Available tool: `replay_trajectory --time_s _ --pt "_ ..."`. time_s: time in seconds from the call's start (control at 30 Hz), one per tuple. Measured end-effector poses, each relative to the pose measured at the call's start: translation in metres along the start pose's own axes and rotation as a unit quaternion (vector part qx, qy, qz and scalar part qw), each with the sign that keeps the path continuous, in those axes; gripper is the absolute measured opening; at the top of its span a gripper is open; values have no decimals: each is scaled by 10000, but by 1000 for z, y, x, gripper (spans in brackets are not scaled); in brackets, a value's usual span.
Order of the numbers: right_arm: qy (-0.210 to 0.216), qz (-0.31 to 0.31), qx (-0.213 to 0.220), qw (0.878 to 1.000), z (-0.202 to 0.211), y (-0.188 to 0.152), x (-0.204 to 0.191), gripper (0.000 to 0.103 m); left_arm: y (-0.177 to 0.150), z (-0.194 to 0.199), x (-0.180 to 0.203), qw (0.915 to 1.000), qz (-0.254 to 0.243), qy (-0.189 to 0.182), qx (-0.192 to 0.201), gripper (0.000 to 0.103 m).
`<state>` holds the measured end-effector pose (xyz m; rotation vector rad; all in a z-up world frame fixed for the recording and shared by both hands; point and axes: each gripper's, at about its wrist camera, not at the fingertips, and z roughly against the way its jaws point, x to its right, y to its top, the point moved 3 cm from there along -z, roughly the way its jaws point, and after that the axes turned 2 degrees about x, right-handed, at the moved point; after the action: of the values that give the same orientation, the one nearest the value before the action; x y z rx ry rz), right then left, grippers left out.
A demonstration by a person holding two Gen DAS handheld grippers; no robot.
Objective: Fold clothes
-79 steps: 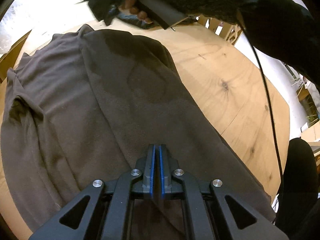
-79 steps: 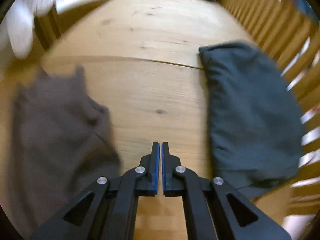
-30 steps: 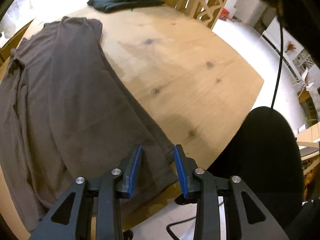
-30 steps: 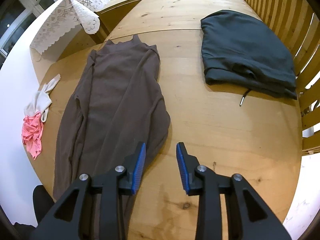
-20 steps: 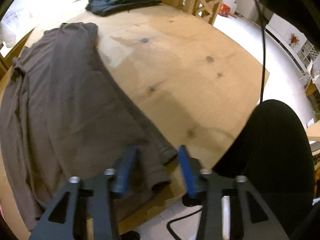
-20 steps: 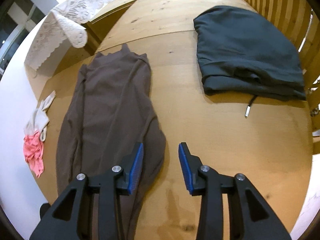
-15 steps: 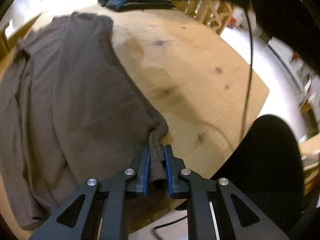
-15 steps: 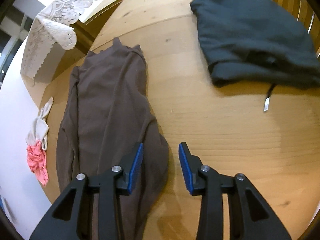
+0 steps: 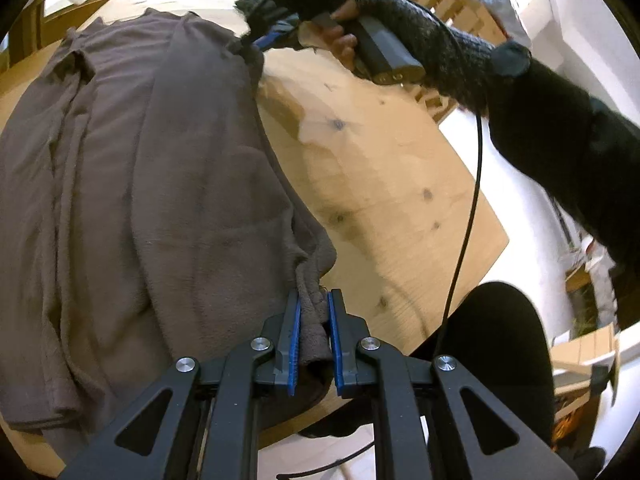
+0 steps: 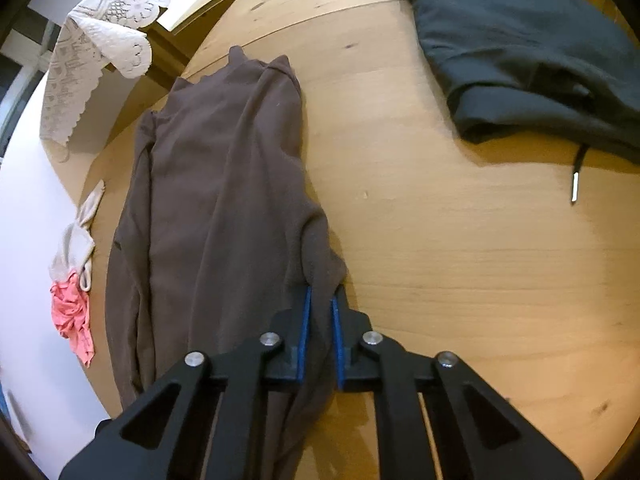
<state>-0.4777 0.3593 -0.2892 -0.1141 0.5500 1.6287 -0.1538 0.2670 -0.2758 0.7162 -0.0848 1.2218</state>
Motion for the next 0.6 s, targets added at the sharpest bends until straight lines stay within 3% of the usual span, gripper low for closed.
replay_trajectory --time_s 0.17,0.3,0.47,0.6 --pt "-264 216 70 9994 20 10 -33 8 6 18 -19 9974 550 -272 373 11" --pt "-276 572 100 9979 29 21 -83 8 0 43 -44 9918 1046 -354 650 11" --pt "-354 996 -4 9944 12 26 -145 8 -20 66 -81 9828 1631 -261 828 11" --pt "-621 1194 -218 9907 -27 25 -182 8 -37 66 -108 9749 2073 -202 785 11"
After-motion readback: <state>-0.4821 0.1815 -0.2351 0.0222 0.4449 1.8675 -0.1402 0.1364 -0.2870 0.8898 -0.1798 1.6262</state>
